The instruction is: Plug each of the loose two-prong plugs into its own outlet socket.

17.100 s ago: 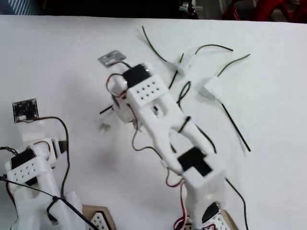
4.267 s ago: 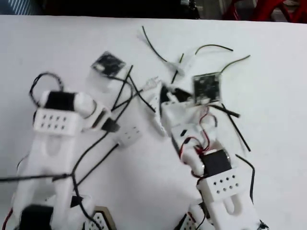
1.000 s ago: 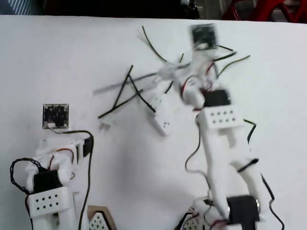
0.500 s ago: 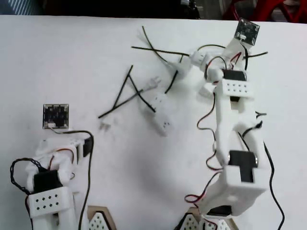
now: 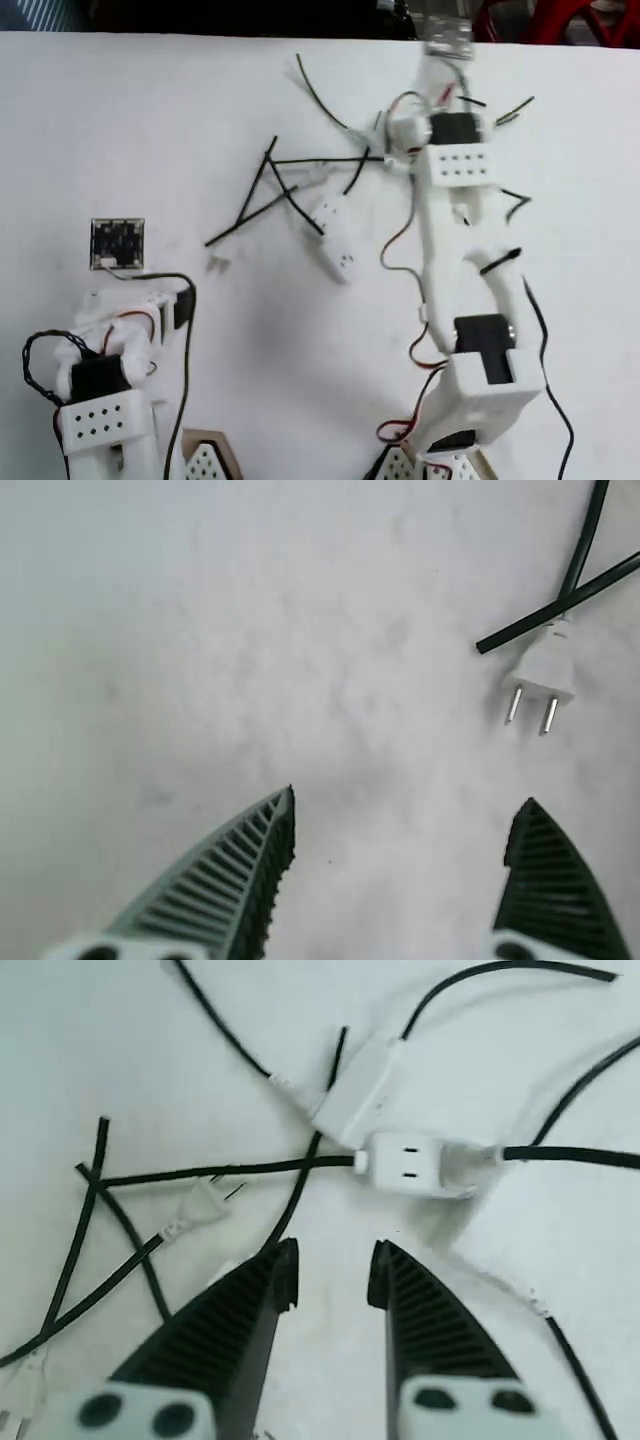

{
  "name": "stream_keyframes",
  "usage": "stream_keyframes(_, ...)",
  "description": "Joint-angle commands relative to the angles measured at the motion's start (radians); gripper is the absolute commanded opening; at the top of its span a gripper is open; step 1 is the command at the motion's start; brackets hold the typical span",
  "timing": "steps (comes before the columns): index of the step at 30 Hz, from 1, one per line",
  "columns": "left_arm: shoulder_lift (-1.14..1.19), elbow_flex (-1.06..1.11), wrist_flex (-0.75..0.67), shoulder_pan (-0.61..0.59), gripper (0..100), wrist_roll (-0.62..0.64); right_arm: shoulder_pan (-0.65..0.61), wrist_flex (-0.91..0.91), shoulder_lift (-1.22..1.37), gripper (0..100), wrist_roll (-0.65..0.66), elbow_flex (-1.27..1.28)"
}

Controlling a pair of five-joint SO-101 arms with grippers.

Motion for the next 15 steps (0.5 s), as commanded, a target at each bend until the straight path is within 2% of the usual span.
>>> stream_keyframes(1, -0.019, -0.005, -0.023, -0.010, 33, 0.006, -0.088, 0.018, -0.053, 10.5, 0.046, -0.038)
stream_keyframes(5, -0.019, -0.005, -0.023, -0.010, 33, 0.006, -0.185, 0.015, 0.008, 10.8, 0.299, -0.031)
stream_keyframes(8, -0.019, -0.005, -0.023, -0.010, 33, 0.005, -0.228, 0.012, 0.091, 10.8, 0.434, -0.038)
stream_keyframes(15, -0.019, -0.005, -0.023, -0.010, 33, 0.003, -0.343, -0.019, 0.217, 11.0, 0.601, -0.038)
